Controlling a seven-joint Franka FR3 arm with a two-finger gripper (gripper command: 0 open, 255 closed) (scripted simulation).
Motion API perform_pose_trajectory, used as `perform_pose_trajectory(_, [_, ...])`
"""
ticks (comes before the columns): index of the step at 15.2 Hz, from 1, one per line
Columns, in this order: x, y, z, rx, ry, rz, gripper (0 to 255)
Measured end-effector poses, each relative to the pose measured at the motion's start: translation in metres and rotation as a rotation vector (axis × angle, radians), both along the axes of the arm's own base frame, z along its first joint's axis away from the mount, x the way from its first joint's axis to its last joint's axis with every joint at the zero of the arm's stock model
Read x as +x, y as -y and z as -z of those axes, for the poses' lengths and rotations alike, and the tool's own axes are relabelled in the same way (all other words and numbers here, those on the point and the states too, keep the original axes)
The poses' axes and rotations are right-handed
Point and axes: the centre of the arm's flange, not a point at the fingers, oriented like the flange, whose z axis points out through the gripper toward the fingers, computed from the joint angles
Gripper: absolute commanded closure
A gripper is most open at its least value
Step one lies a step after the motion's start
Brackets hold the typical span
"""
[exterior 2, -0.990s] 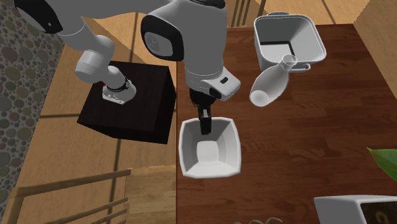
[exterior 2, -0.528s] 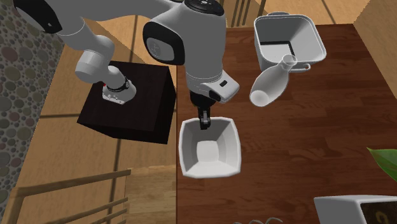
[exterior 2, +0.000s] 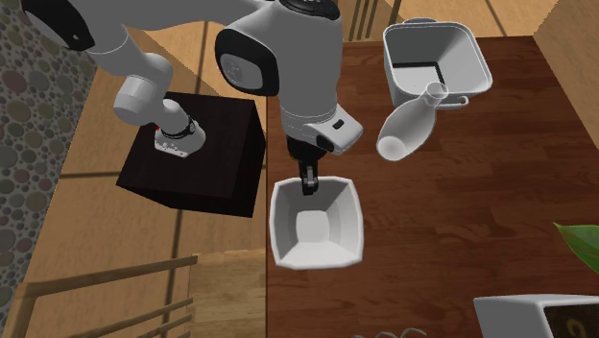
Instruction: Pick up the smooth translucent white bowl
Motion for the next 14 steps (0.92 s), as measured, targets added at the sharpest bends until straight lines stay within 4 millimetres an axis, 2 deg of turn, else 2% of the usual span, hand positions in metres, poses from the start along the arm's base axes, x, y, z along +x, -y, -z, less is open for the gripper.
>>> perform_pose_trajectory(14, [-0.001,0.000,-0.070,0.001,-0.001,0.000,255])
